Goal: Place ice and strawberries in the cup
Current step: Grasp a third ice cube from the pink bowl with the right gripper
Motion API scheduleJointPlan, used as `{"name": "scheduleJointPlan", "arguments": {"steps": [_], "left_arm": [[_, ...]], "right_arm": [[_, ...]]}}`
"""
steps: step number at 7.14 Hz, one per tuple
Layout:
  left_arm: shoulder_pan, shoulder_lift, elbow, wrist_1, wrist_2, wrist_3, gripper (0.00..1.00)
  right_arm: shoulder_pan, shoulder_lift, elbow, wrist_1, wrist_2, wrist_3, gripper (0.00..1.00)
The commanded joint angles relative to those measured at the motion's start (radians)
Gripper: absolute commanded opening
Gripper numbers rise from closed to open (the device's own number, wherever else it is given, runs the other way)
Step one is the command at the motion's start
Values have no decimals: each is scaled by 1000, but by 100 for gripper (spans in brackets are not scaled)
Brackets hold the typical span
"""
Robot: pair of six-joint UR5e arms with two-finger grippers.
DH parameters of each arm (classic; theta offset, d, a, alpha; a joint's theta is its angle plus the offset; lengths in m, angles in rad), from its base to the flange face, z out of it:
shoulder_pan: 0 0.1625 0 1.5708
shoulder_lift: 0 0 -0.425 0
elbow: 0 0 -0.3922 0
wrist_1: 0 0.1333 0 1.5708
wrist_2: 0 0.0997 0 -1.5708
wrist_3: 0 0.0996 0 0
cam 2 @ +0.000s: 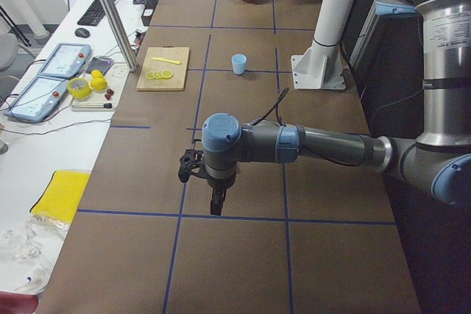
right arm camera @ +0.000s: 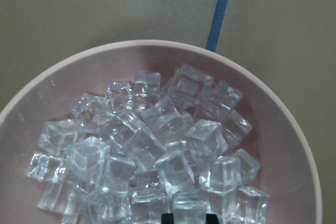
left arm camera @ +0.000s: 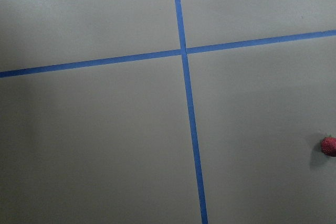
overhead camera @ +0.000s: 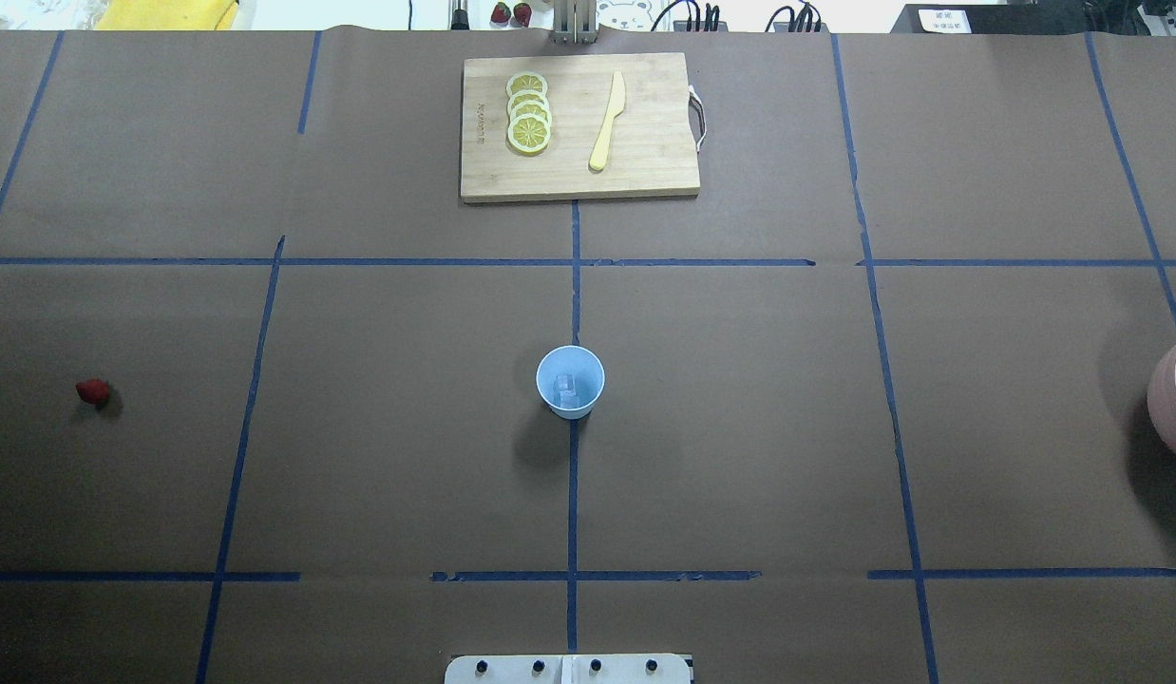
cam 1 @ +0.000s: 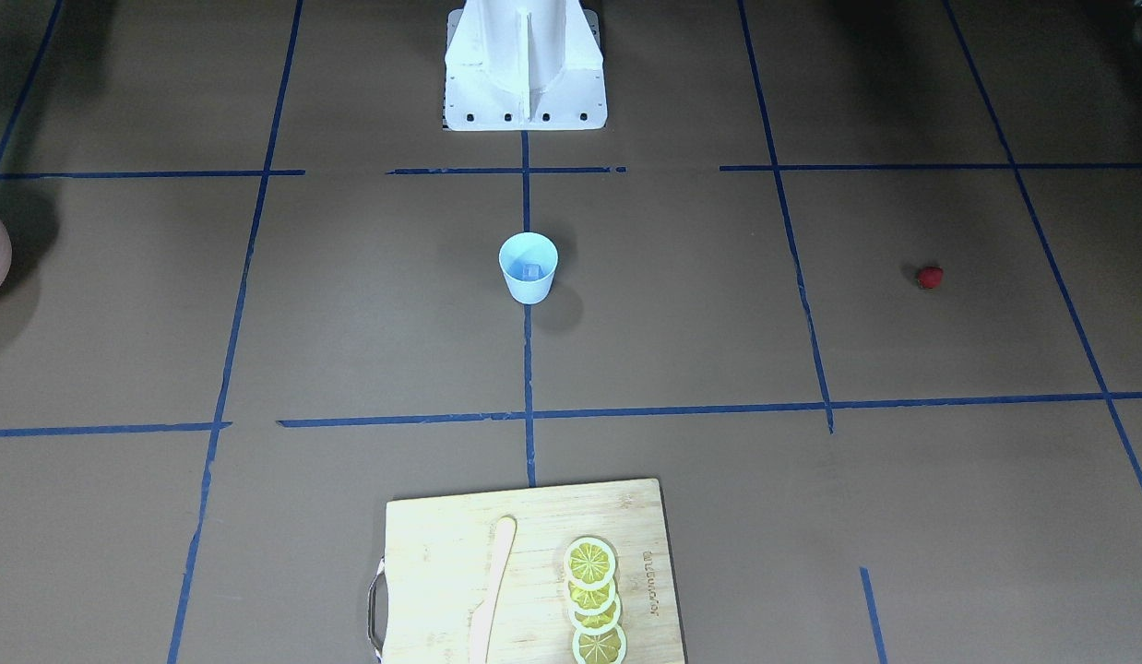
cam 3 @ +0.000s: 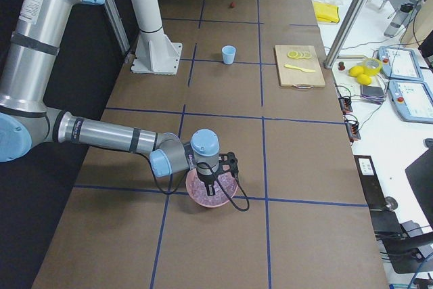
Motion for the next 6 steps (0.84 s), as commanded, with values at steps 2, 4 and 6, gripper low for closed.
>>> {"name": "scheduleJointPlan", "arguments": {"steps": [2,4,6], "left_arm": [[0,0,0,-1,0,1,100],[0,0,0,0,0,1,100],[0,0,0,-1,0,-1,100]], "right_arm": [[7,2,55,-11,13,-5,3],[51,29,189,-151,30,3,2],[39,146,351,-409,31,9,2]]}}
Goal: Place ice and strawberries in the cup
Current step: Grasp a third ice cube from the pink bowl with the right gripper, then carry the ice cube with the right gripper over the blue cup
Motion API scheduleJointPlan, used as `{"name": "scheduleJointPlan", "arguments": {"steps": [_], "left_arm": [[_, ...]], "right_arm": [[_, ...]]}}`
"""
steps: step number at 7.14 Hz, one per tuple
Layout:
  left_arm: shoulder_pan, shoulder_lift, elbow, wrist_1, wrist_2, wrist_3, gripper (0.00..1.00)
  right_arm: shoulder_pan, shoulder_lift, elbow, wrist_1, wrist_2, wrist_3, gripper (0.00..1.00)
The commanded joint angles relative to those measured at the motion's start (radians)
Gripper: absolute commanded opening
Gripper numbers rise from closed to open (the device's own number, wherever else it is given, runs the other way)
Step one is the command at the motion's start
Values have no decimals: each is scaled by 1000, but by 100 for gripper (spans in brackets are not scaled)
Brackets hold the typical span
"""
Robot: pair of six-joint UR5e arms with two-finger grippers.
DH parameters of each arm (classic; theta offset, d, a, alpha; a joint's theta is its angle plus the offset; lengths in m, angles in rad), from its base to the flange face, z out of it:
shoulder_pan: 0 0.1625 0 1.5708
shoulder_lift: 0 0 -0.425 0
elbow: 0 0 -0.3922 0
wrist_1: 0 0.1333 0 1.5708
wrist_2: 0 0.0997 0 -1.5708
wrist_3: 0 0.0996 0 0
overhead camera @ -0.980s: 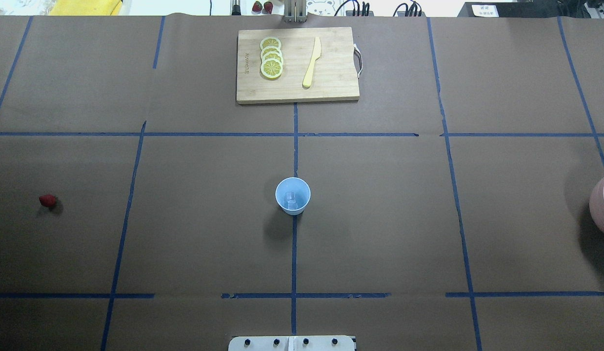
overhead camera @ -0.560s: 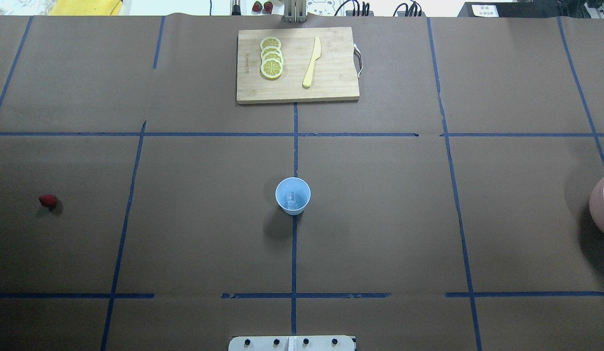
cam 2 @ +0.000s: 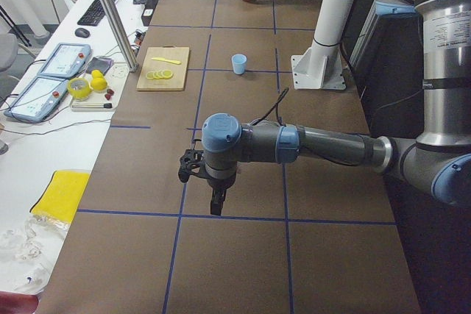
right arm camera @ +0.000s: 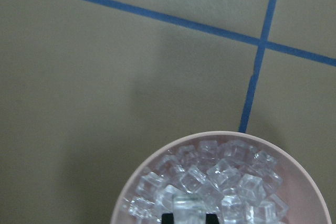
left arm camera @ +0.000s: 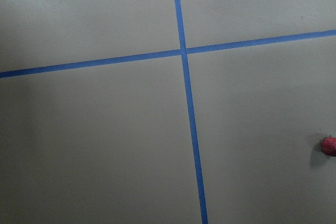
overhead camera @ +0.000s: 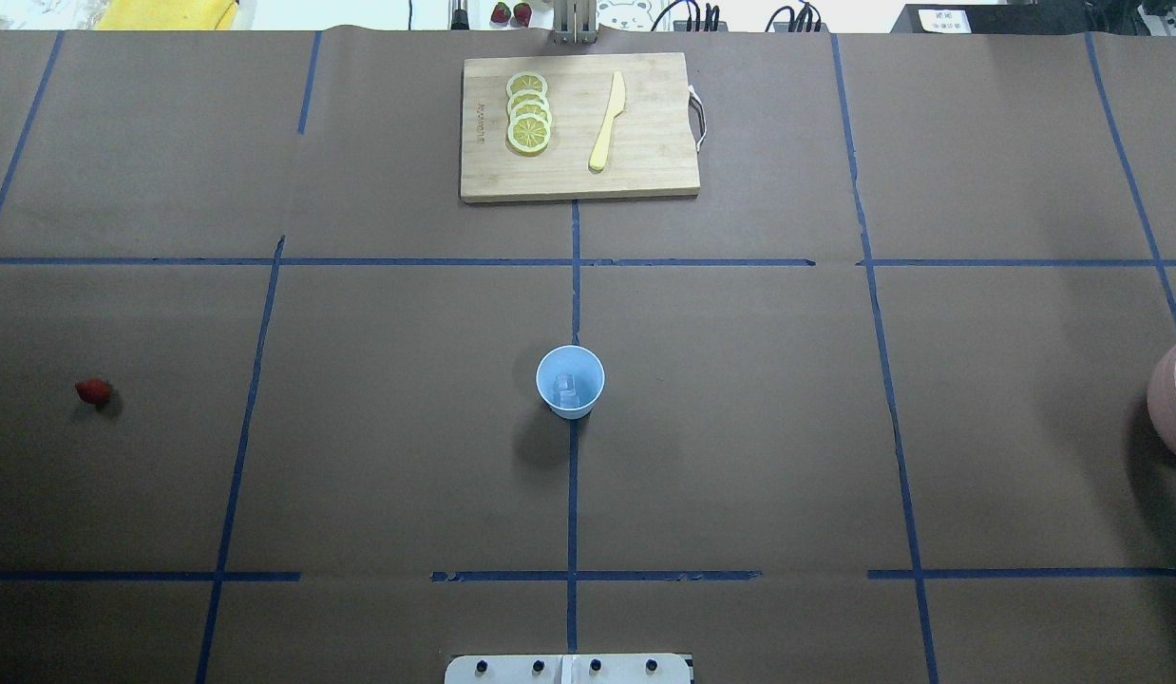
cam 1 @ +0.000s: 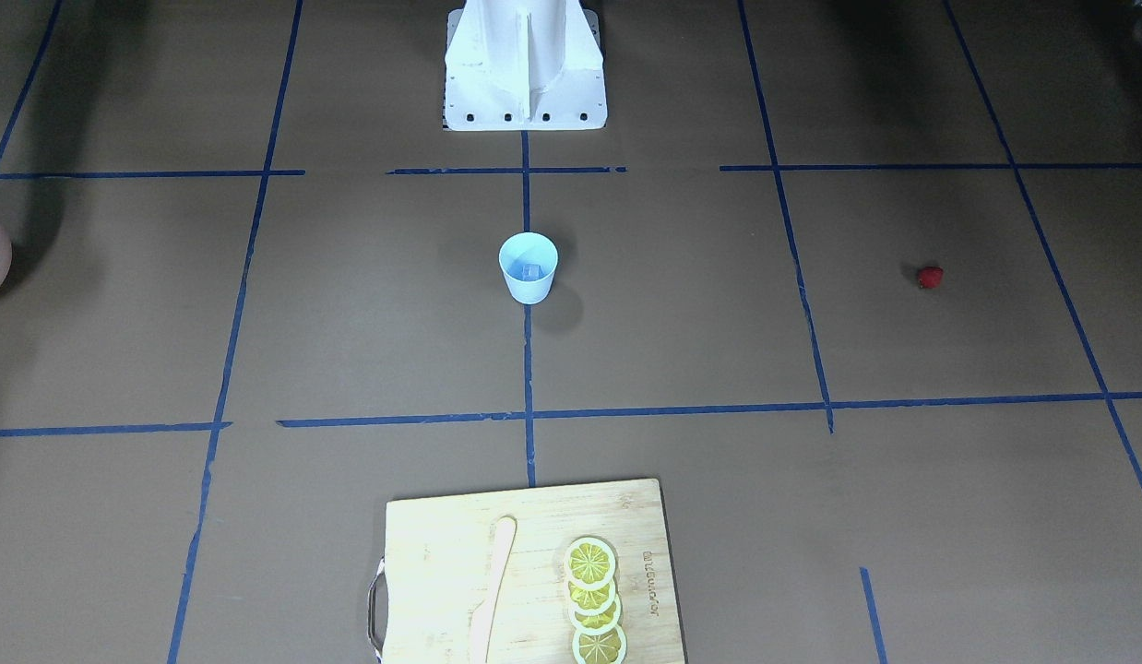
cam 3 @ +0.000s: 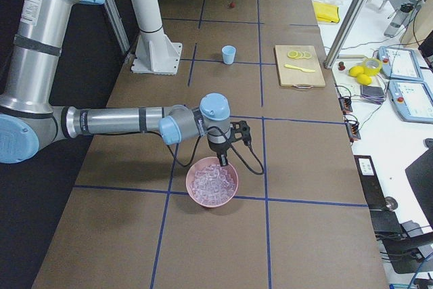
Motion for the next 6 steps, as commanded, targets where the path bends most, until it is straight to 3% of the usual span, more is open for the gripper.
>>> {"name": "scheduleJointPlan", "arguments": {"steps": [1,2,4,5,6], "left_arm": [[0,0,0,-1,0,0,100],[0,0,0,-4,0,0,100],[0,-2,0,-6,0,-1,100],[0,-2,1,-6,2,-1,100],[0,-2,2,-6,0,-1,100]], "right_arm": [[-76,106,98,-130,-2,48,2],[-168,199,100,-131,-11,227,0],[-389,389,99,-134,-114,556,0],[-508,491,94,-172,-176,702,0],[-604,627,88,-284,-247,809,0]]}}
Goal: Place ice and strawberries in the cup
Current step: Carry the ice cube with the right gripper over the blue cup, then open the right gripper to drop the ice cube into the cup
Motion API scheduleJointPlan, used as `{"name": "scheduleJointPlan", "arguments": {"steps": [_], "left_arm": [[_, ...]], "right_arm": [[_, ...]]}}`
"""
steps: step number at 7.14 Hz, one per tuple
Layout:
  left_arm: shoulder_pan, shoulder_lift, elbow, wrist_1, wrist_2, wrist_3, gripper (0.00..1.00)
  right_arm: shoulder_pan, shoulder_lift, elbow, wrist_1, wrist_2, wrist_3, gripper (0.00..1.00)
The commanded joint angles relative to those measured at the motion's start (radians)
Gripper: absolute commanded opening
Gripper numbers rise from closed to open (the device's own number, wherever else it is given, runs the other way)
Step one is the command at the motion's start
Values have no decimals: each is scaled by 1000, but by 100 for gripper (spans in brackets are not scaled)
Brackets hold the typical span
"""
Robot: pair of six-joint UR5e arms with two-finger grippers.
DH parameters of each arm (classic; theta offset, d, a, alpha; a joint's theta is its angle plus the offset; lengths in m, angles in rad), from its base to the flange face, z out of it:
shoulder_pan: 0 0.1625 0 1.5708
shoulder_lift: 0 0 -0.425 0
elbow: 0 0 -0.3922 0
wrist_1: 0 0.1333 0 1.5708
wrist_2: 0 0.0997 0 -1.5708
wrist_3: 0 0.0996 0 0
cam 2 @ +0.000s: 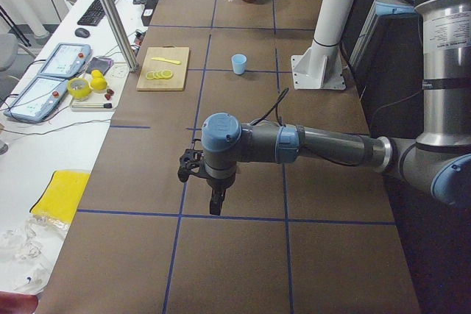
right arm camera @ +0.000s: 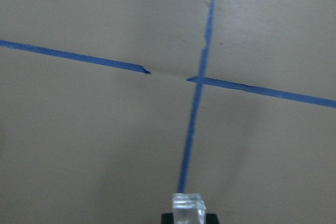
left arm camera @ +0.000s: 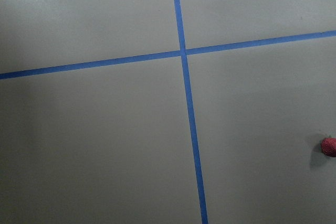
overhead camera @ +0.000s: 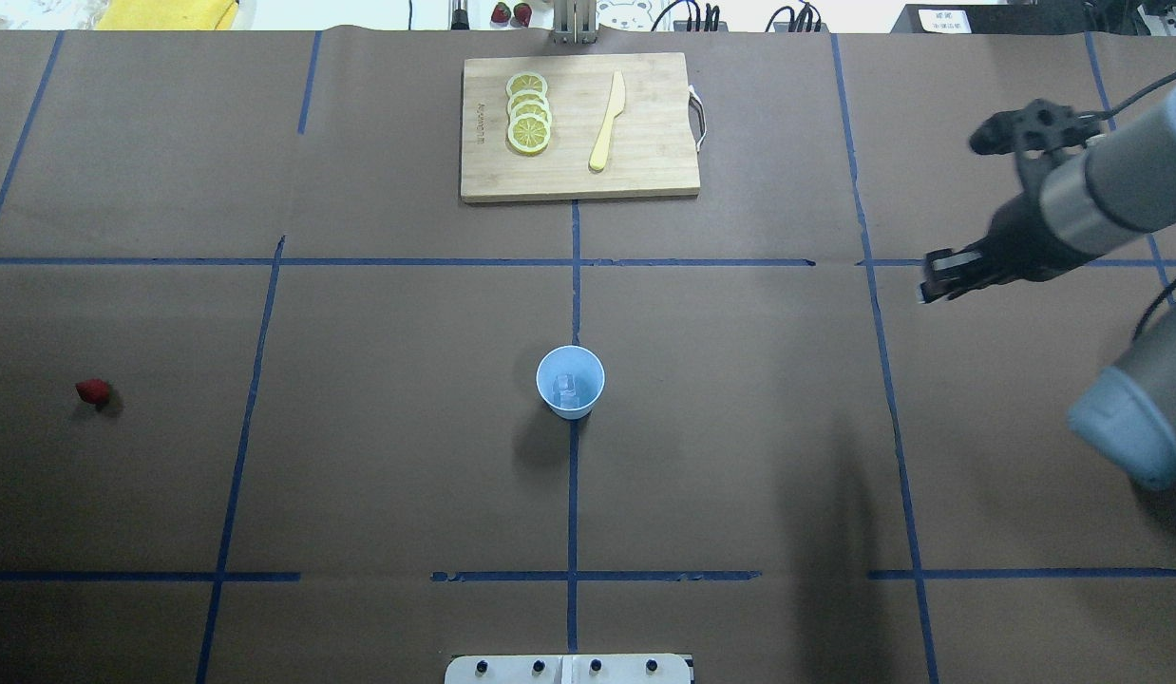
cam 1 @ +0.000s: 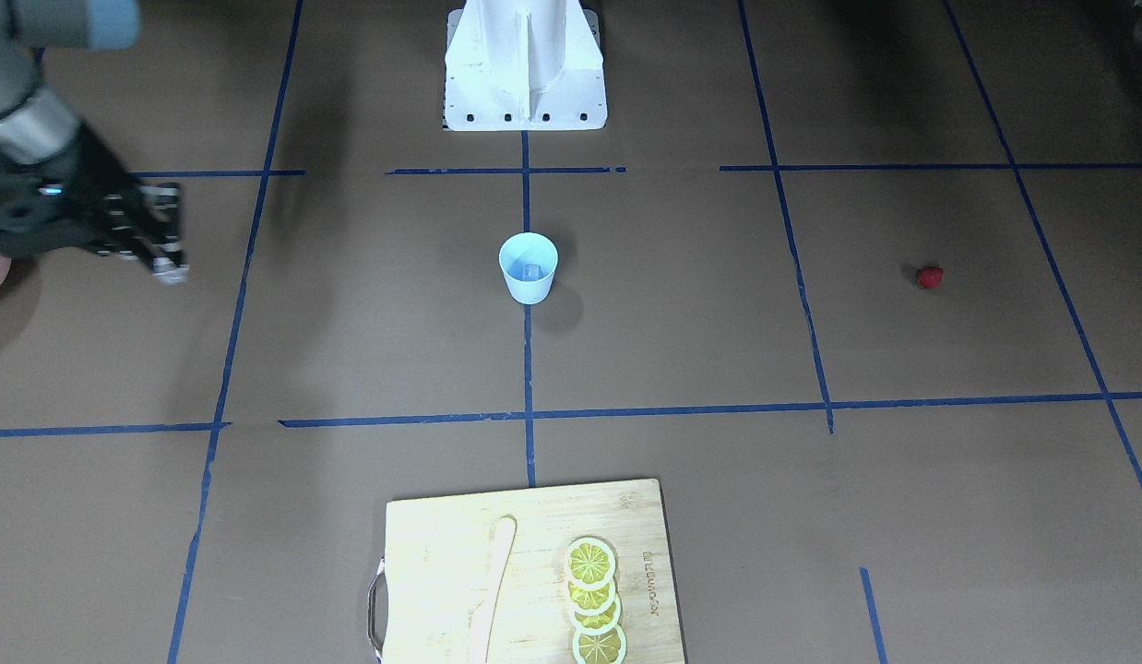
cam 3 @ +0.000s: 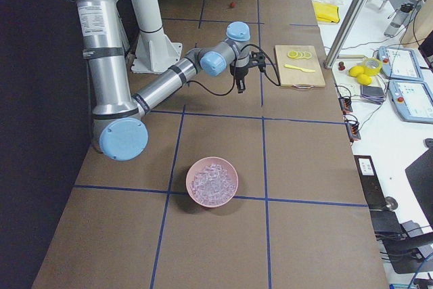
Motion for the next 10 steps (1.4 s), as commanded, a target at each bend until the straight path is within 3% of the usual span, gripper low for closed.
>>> {"name": "scheduleJointPlan", "arguments": {"steps": [1,3,5,8,9,10], "left_arm": [[0,0,1,0,1,0,100],[0,0,1,1,1,0,100],[0,0,1,1,1,0,100],[0,0,1,4,1,0,100],[0,0,1,1,1,0,100],[0,0,1,0,-1,0,100]], "right_arm": [[-214,302,-34,-235,-177,230,0],[-334,486,-156,-255,-276,408,0],[-413,595,-282,-239,-350,496,0],[-436,605,-332,-201,-390,515,0],[-438,605,-333,-201,-393,518,18],[-453,599,-332,-201,-413,518,85]]}}
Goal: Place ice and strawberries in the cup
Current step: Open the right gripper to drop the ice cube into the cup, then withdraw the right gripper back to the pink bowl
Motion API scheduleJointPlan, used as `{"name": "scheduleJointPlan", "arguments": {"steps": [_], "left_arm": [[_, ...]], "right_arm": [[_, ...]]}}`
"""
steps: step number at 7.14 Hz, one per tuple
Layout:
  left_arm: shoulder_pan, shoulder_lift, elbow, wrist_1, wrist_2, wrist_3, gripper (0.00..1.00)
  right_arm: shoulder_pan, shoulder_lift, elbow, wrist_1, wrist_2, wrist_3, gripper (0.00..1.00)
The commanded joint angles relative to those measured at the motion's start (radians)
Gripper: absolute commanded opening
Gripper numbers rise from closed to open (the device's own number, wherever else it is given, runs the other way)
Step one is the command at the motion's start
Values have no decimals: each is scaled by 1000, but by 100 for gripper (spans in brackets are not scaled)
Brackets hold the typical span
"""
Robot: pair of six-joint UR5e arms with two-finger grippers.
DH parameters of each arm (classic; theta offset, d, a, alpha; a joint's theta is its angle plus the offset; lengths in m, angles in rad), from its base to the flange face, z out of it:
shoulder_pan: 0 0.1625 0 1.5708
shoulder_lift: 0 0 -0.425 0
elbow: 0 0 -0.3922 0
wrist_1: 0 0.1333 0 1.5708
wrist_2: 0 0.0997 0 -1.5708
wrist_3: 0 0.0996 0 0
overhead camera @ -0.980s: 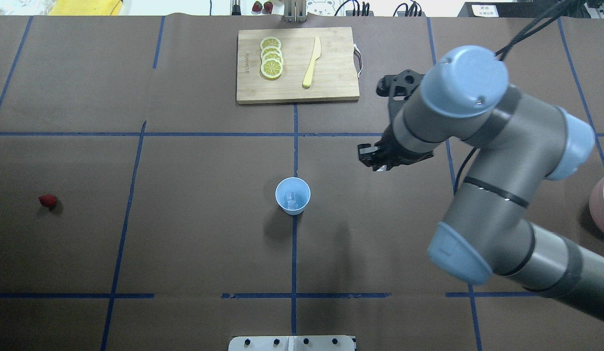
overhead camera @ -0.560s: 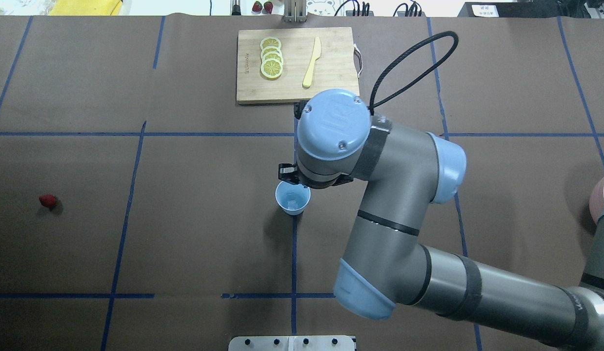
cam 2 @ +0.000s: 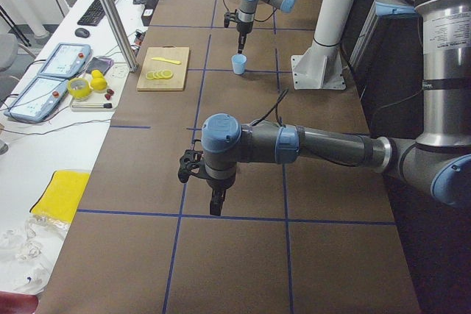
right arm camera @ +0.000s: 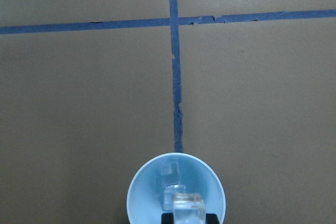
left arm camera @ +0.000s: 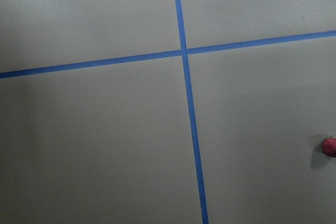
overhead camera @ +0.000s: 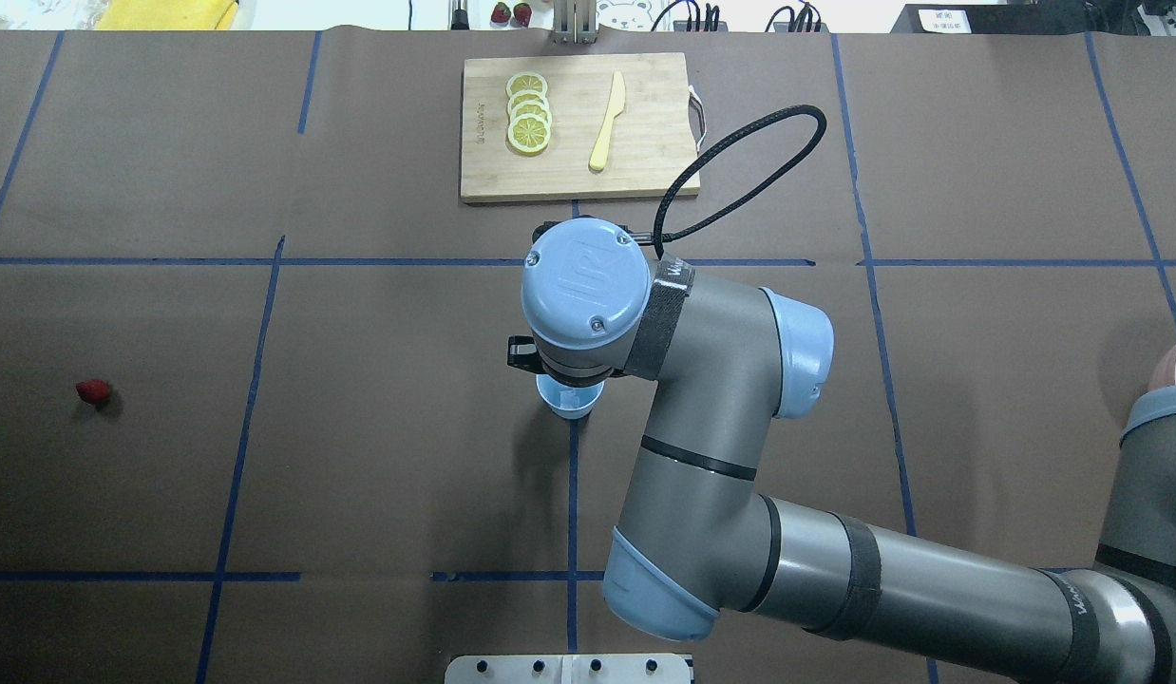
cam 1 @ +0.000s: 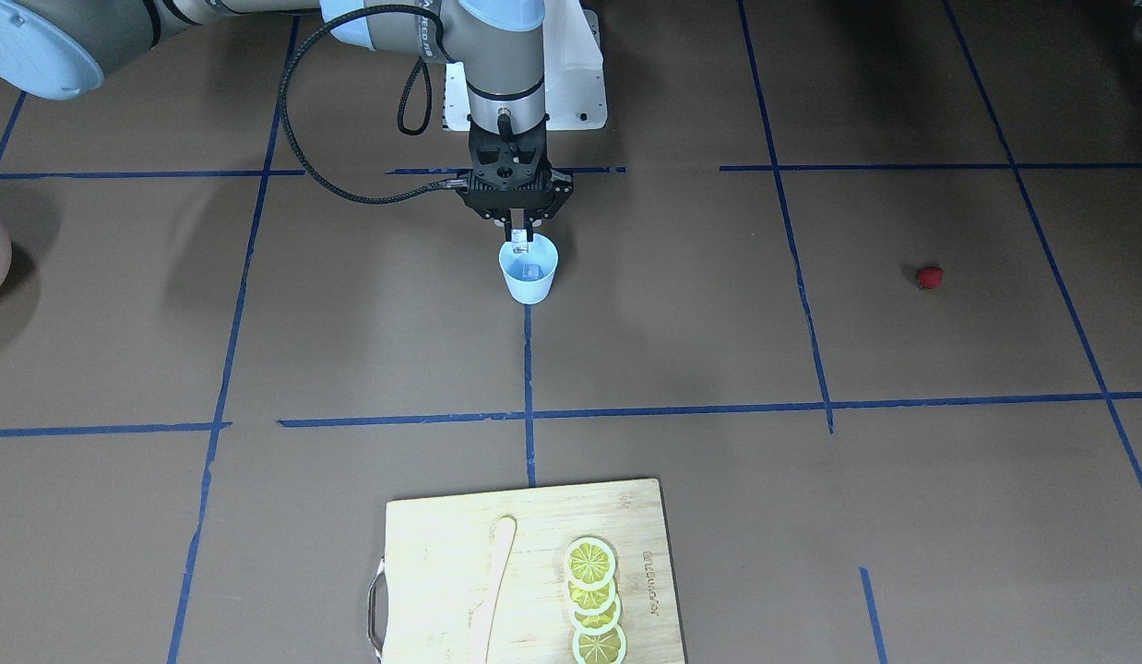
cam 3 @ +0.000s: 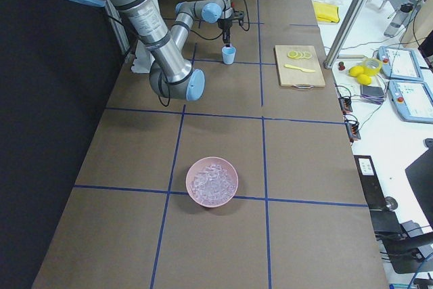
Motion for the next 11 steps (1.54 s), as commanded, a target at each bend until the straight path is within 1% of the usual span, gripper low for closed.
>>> {"name": "scheduleJointPlan", "arguments": {"steps": [1,4,5,6,7,8,9,10,11], "left_arm": [[0,0,0,-2,0,0,100],[0,-2,-2,-4,0,0,100],[0,-15,-2,-5,3,6,100],[2,-23,-2,-31,8,5,100],[2,-23,-2,-84,6,2,100],[2,-20,20,-141,2,2,100],[24,-23,32,-165,2,0,100],[70,-34,34,-162,0,-35,100],[78,-40,31,-165,-1,-67,100]], "right_arm": [[-18,-2,-4,2,-32,2,98],[-6,-2,7,0,-26,-10,98],[42,-4,7,0,11,-21,99],[122,-10,10,-3,102,-68,99],[187,-57,45,-7,164,-128,99],[262,-141,100,-7,218,-236,99],[346,-201,114,-7,273,-376,99],[441,-249,116,-7,342,-503,99],[546,-321,129,-9,417,-647,99]]}}
